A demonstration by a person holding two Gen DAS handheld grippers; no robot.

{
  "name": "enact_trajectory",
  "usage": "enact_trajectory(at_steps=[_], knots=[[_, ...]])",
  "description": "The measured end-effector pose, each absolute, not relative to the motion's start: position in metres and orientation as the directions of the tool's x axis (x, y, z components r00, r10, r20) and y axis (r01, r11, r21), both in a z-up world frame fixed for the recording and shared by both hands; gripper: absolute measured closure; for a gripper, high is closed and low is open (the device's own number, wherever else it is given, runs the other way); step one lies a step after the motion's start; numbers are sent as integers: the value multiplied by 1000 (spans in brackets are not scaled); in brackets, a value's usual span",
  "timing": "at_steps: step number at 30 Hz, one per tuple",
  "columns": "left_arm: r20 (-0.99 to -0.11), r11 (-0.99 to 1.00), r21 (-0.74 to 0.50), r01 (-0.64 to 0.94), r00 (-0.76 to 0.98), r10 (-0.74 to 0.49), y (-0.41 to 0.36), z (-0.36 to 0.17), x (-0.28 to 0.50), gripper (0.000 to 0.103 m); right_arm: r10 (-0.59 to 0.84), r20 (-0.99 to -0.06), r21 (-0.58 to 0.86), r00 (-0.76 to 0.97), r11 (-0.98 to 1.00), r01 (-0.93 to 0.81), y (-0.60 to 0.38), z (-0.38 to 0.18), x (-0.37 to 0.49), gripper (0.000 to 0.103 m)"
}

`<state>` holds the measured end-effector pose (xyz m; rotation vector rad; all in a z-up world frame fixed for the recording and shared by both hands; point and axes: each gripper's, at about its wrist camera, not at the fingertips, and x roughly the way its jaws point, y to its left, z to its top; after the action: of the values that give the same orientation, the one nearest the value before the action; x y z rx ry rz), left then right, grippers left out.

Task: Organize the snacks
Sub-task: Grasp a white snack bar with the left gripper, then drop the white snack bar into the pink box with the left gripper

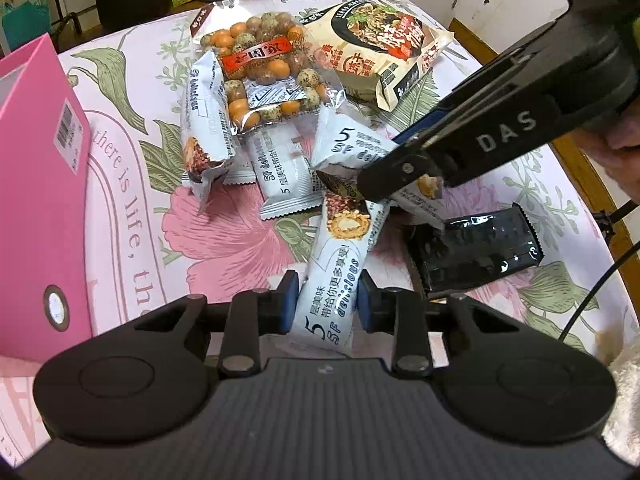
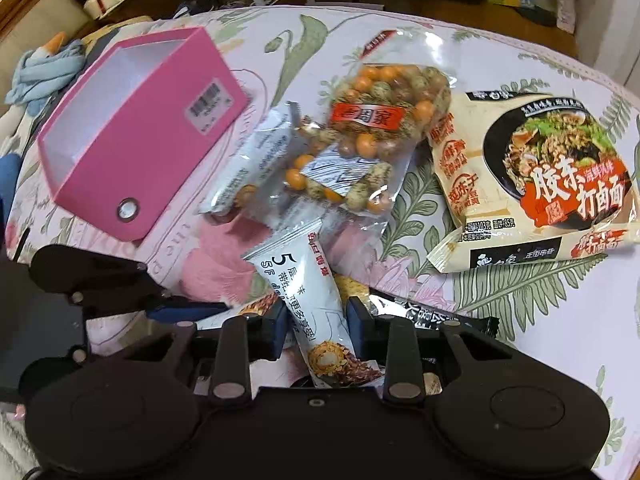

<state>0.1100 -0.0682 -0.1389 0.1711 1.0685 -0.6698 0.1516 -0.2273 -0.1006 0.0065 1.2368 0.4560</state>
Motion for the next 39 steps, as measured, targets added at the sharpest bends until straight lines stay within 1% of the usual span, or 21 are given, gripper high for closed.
enact_trajectory(at_steps=[10, 15, 18, 28, 35, 39], knots=[[-850, 821, -200, 535, 322, -417, -46, -125, 101, 76, 321, -920, 282, 227, 941, -188, -238, -85, 144, 67], [-859, 830, -208, 518, 309, -408, -30, -117, 106, 76, 309, -930, 281, 198, 946, -160, -239, -81, 134, 67], [-868, 834, -228, 503, 283, -408, -19, -111, 106, 76, 303, -936, 275, 181, 947, -166, -234, -79, 128, 67], [-885, 846, -243, 475, 248, -394, 11, -96, 94, 76, 358, -917, 312, 175, 918, -244, -204, -61, 106, 67], [-889, 845, -244, 476, 238, -391, 40, -66, 80, 76, 416, -890, 354, 185, 887, -296, -176, -46, 82, 67], [-885, 847, -249, 470, 245, -397, 67, -41, 76, 76, 475, -867, 416, 149, 856, -306, -159, -29, 75, 67]])
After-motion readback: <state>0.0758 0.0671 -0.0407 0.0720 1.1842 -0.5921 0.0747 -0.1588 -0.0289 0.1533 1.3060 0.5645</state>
